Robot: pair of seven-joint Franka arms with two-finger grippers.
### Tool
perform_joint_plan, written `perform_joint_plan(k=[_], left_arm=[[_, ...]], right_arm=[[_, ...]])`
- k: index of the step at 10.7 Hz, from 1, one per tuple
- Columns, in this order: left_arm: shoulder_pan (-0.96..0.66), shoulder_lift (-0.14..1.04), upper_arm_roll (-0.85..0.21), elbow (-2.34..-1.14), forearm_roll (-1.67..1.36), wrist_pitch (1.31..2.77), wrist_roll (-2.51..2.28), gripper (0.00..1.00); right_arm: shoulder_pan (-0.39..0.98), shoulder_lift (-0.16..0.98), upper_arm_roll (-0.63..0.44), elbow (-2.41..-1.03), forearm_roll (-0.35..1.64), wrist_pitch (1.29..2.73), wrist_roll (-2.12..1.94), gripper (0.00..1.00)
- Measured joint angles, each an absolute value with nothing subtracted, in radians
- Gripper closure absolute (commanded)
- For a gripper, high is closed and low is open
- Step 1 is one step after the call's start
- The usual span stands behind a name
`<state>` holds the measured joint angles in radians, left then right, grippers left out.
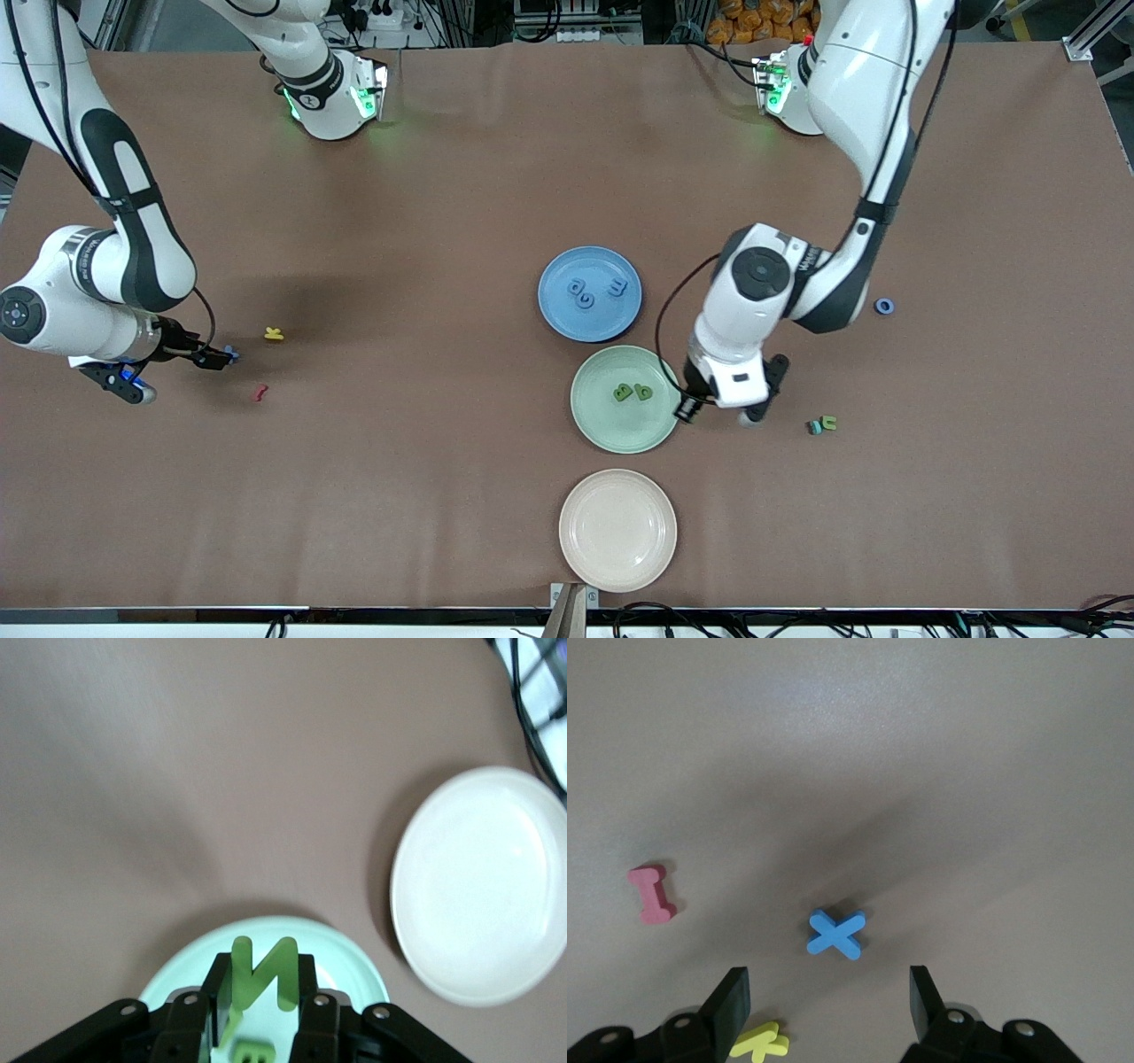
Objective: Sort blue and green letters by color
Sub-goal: 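Place the 'N' on the green plate while the right gripper grasps blue 'X', then carry the 'X' to the blue plate while the left gripper reaches green 'u'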
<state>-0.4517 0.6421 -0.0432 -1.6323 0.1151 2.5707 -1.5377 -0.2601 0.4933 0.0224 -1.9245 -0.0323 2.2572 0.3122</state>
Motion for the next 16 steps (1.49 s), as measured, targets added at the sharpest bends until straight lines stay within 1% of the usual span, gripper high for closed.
perform_joint_plan(k=[3, 4, 5, 7, 8, 9, 10, 11, 13, 16], left_arm=[[-0.517, 0.648, -0.042, -1.623, 0.115, 2.571, -1.555, 1.00], [-0.523, 0.654, -0.041, -1.621, 0.115, 2.571, -1.555, 0.26], [-0.524, 0.659, -0.041, -1.620, 0.115, 2.571, -1.555, 0.00], [-0.521, 0.662, -0.034, -1.620, 0.117, 2.571, -1.545, 0.00], [-0.520, 0.663, -0.032, -1.620, 0.117, 2.571, -1.543, 0.00], [-0.516, 0.663, -0.030, -1.620, 0.117, 2.571, -1.543, 0.00], [-0.506, 0.663, -0.026, -1.620, 0.117, 2.570, -1.543, 0.00], [-0.487, 0.663, -0.024, -1.620, 0.117, 2.569, -1.542, 0.00], [-0.421, 0.665, -0.020, -1.620, 0.117, 2.566, -1.514, 0.00], [-0.288, 0.666, -0.018, -1.620, 0.117, 2.491, -1.425, 0.00]], right_arm=[[-0.262, 0.519, 0.023, -1.926, -0.001, 2.289, 0.309, 0.28], [-0.262, 0.532, 0.023, -1.926, -0.001, 2.305, 0.308, 0.29], [-0.262, 0.545, 0.024, -1.928, 0.000, 2.315, 0.302, 0.32], [-0.262, 0.563, 0.024, -1.943, 0.000, 2.364, 0.285, 0.41], [-0.262, 0.567, 0.024, -1.956, 0.000, 2.386, 0.281, 0.48], [-0.262, 0.567, 0.024, -1.962, 0.000, 2.392, 0.274, 0.64], [-0.262, 0.566, 0.024, -1.961, 0.003, 2.394, 0.256, 0.89], [-0.263, 0.565, 0.023, -1.961, 0.003, 2.394, 0.234, 1.00], [-0.267, 0.561, 0.019, -1.961, 0.006, 2.392, 0.199, 1.00], [-0.265, 0.553, 0.017, -1.955, 0.010, 2.365, 0.188, 1.00]])
